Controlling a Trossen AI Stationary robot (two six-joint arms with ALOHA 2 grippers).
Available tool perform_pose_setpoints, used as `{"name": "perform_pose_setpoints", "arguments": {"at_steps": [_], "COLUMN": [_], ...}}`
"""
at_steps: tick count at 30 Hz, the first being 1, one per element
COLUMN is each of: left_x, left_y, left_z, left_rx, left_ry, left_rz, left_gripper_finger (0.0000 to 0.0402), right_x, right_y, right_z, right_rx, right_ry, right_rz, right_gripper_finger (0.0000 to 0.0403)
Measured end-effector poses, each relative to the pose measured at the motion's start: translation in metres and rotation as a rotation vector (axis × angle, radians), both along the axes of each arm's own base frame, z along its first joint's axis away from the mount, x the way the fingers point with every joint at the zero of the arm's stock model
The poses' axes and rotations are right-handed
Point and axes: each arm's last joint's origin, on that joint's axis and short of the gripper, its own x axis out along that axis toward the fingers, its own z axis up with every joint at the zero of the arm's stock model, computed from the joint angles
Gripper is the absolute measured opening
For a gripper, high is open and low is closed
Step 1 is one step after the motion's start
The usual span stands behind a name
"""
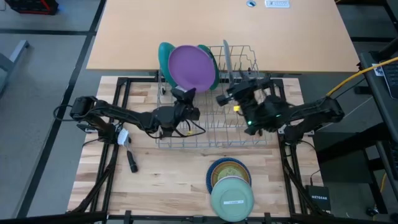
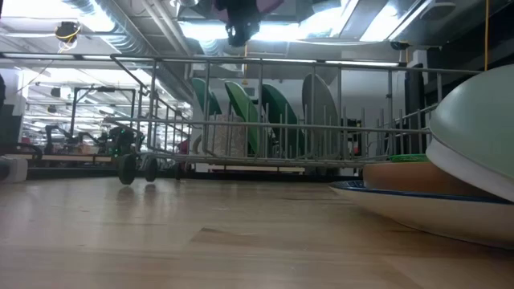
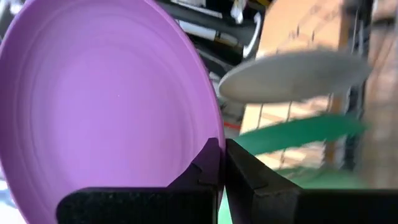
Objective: Sort dishes
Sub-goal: Put the purple plate in the dish rack
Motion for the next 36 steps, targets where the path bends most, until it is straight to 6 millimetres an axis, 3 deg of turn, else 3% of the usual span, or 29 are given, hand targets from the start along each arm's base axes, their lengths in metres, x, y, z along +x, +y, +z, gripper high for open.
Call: {"name": "perform_pose_setpoints", "arguments": {"at_steps": [5, 10, 15, 21, 26, 31, 36], "left_x": [-0.006, -0.012, -0.007, 0.006, 0.023, 0.052, 0.085], "left_y": [-0.016, -0.025, -0.017, 0.006, 0.015, 0.016, 0.014], "left_z": [0.012, 0.028, 0.033, 0.024, 0.013, -0.011, -0.016], "left_rx": [-0.145, -0.480, -0.909, -1.299, -1.483, -1.680, -1.774], "left_ry": [-0.269, -0.675, -0.938, -1.182, -1.391, -1.484, -1.568], "left_rz": [-0.144, -0.463, -0.780, -0.858, -1.012, -0.964, -0.964], "left_gripper_finger": [0.0000, 0.0000, 0.0000, 0.0000, 0.0000, 0.0000, 0.0000], "right_x": [-0.029, -0.063, -0.094, -0.122, -0.130, -0.130, -0.129], "right_y": [-0.007, -0.014, -0.021, -0.028, -0.029, -0.029, -0.032], "right_z": [0.023, 0.043, 0.059, 0.070, 0.070, 0.065, 0.060], "right_rx": [-0.040, -0.055, -0.055, -0.063, -0.102, -0.127, -0.165], "right_ry": [0.015, 0.031, 0.007, -0.030, 0.036, 0.147, 0.251], "right_rz": [0.027, 0.015, 0.009, 0.016, 0.042, 0.050, 0.062], "right_gripper_finger": [0.0145, 0.0145, 0.0144, 0.0144, 0.0144, 0.0144, 0.0144]}}
